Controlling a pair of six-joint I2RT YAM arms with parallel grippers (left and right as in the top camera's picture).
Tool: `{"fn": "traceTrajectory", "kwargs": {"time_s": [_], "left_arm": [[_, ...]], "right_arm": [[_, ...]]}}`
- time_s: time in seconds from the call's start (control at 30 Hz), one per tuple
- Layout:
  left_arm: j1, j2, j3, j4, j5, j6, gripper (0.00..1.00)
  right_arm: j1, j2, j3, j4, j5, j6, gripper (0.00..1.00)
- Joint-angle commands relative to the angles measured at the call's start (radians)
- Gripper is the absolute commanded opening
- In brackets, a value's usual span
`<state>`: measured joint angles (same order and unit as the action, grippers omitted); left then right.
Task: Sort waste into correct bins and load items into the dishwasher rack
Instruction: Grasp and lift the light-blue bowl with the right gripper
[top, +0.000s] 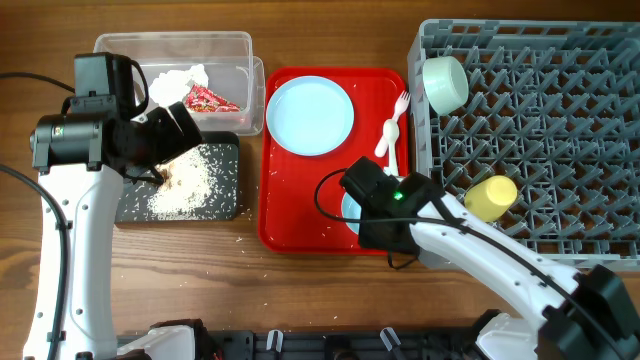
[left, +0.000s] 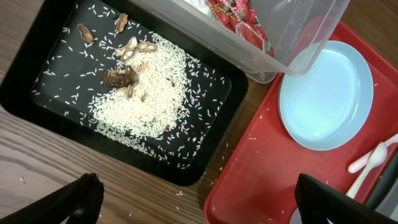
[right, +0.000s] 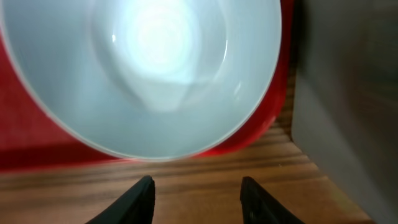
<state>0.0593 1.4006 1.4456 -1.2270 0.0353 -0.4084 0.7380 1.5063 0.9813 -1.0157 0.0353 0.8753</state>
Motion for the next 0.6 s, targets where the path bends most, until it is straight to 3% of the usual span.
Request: {"fn": "traceTrajectory", "kwargs": {"time_s": [0.0, 0.3, 0.57], "left_arm": [[0.005, -0.003, 0.005, 0.003, 0.008, 0.011, 1.0], [0.005, -0.003, 0.005, 0.003, 0.008, 0.011, 1.0], [0.005, -0.003, 0.005, 0.003, 0.008, 0.011, 1.0]], "right_arm": [[-0.01, 0.052, -0.009, 0.033, 0.049, 0.071, 0.45], [-0.086, 0.154, -0.01, 0.098, 0.073, 0.059, 0.4], [-0.086, 0.154, -0.011, 0.107, 0.077, 0.041, 0.08]]}}
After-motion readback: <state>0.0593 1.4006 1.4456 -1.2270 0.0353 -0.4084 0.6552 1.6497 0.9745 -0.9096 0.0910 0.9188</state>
